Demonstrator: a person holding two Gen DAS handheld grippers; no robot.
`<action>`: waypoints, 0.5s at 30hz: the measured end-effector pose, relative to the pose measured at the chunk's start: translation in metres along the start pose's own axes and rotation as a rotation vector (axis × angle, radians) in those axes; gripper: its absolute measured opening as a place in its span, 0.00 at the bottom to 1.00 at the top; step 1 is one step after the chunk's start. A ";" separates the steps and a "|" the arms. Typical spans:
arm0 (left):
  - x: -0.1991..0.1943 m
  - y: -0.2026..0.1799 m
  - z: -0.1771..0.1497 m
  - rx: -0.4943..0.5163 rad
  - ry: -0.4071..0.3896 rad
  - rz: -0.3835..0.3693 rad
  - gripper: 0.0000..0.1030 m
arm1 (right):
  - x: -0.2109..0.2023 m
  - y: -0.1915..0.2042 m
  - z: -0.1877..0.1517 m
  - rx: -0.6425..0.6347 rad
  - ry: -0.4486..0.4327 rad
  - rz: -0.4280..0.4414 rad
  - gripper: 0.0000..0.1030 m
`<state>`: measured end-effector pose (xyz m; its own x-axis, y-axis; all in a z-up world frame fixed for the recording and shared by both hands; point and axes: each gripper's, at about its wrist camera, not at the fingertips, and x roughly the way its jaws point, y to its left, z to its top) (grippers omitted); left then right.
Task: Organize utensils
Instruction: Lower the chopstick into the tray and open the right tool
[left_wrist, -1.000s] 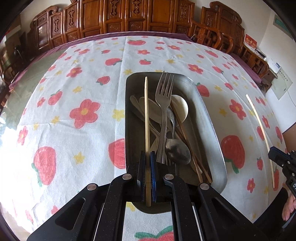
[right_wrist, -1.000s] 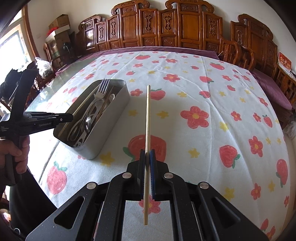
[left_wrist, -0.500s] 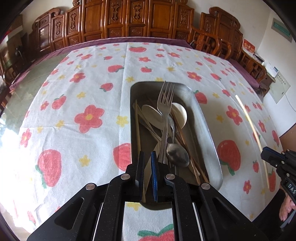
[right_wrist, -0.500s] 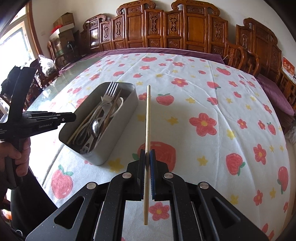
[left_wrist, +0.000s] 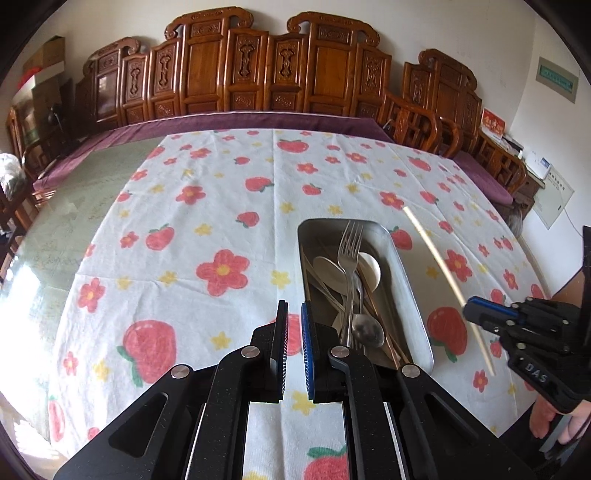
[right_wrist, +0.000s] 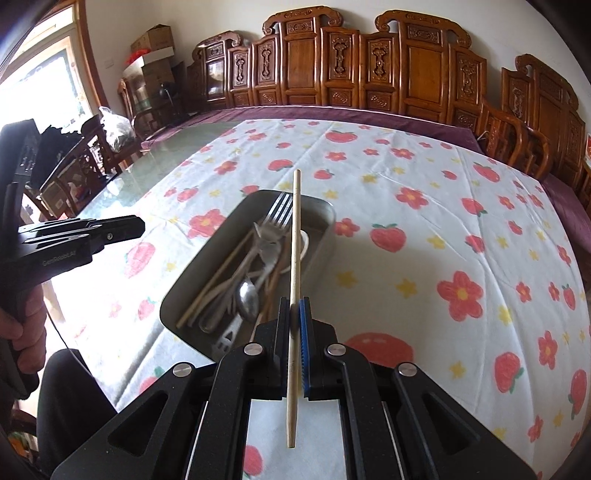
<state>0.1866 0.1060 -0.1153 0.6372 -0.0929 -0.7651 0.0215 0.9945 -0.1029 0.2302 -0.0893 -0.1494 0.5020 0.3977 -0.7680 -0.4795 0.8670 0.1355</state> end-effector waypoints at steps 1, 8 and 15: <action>-0.003 0.002 0.000 -0.002 -0.005 -0.001 0.06 | 0.003 0.002 0.003 0.004 0.002 0.009 0.06; -0.015 0.013 0.002 -0.016 -0.026 0.004 0.06 | 0.034 0.014 0.022 0.073 0.021 0.080 0.06; -0.018 0.022 0.001 -0.024 -0.032 0.012 0.06 | 0.067 0.029 0.030 0.112 0.064 0.109 0.06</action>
<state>0.1766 0.1297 -0.1030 0.6616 -0.0791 -0.7456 -0.0047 0.9940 -0.1096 0.2713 -0.0283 -0.1787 0.4029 0.4742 -0.7828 -0.4434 0.8494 0.2863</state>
